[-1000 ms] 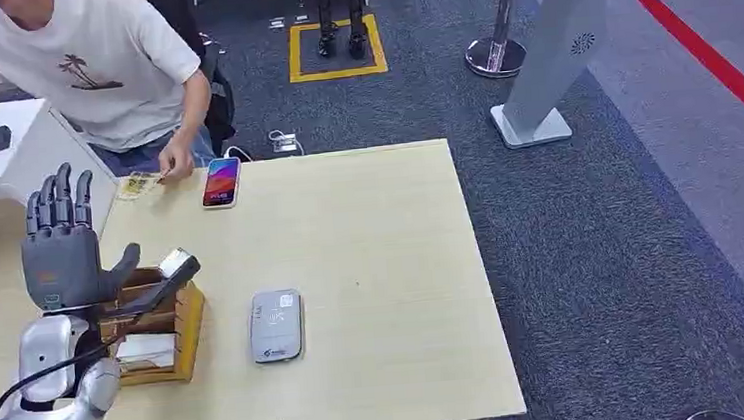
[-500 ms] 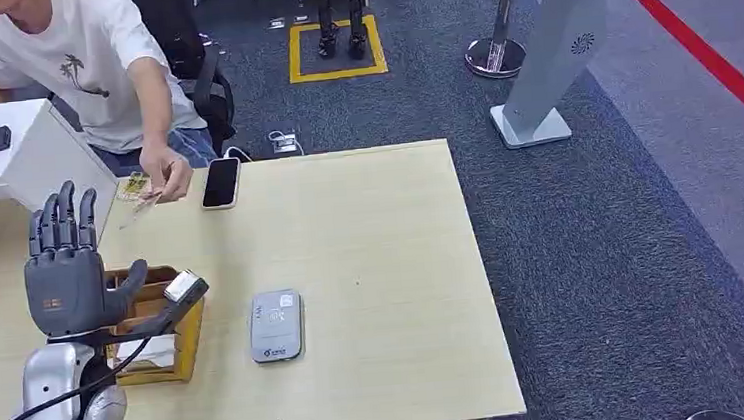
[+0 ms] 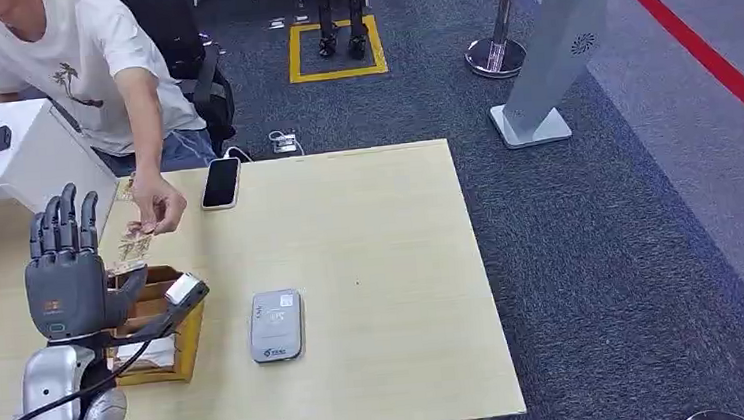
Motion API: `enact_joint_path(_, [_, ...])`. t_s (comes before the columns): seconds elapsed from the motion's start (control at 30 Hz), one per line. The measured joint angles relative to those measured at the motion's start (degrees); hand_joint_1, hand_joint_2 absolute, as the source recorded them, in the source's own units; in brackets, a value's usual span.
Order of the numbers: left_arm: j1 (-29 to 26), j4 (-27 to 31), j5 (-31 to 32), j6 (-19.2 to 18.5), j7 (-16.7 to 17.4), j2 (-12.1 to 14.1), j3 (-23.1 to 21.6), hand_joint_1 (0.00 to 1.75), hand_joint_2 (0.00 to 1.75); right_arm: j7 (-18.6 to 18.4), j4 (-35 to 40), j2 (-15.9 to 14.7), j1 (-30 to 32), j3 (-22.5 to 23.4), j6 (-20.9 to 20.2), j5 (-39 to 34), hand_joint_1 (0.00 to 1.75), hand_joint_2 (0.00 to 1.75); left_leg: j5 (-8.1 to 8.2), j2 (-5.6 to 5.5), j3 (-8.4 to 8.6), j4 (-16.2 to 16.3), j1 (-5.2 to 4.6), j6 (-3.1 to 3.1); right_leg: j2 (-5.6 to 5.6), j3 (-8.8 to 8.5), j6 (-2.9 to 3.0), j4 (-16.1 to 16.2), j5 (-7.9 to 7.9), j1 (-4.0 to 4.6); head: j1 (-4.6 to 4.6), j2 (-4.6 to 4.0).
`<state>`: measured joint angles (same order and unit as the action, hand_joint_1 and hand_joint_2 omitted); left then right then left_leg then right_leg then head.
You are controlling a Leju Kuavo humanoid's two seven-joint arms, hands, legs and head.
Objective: Pass the card to the sensor for recognition and then transmit it.
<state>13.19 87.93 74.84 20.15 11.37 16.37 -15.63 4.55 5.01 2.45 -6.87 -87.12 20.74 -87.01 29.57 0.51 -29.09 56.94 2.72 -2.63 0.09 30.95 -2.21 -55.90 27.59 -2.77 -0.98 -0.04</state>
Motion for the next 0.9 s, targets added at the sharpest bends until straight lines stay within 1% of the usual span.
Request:
enact_joint_path(0.13, [1.02,-0.02,-0.04,-0.85,0.02,0.66,0.02,0.0,1.75,0.0,0.0,0.0,0.0,0.0,0.09,0.0,0.0,0.0,0.0,0.0,0.0,0.0,0.0,0.0,0.0,0.0,0.0,0.0,0.0,0.0,-0.02,0.0])
enact_joint_path(0.17, [1.12,-0.02,-0.09,-0.9,0.02,0.77,0.02,0.09,1.75,0.0,0.0,0.0,0.0,0.0,0.09,0.0,0.0,0.0,0.0,0.0,0.0,0.0,0.0,0.0,0.0,-0.01,0.0,0.0,0.0,0.0,0.0,0.0])
enact_joint_path(0.2, [1.18,-0.02,-0.09,-0.94,0.02,0.86,0.02,1.75,1.75,0.0,0.0,0.0,0.0,0.0,0.09,0.0,0.0,0.0,0.0,0.0,0.0,0.0,0.0,0.0,0.0,0.0,0.0,0.0,0.0,0.0,0.0,0.0])
enact_joint_path(0.37, [1.65,-0.02,-0.98,-1.51,-0.24,1.03,0.02,1.75,1.75,0.0,0.0,0.0,-0.01,0.0,0.07,0.0,0.0,0.0,0.0,0.0,-0.01,0.0,0.0,0.0,0.0,0.0,0.0,0.0,0.0,0.0,-0.02,0.0])
enact_joint_path(0.63, [2.03,-0.02,-2.84,-1.29,-1.18,1.1,0.02,1.75,1.75,0.0,0.0,0.0,0.0,0.0,0.07,0.0,0.0,0.0,0.0,0.0,-0.01,0.0,0.0,0.0,0.0,0.0,0.0,0.0,0.0,0.0,-0.02,0.0])
enact_joint_path(0.9, [2.17,-0.02,-3.5,-1.16,-1.33,1.18,0.02,1.75,1.75,0.0,0.0,0.0,0.0,-0.02,0.07,0.0,0.0,0.0,0.0,0.0,0.0,0.0,0.0,0.0,0.0,0.0,0.0,0.0,0.0,0.0,-0.02,0.0])
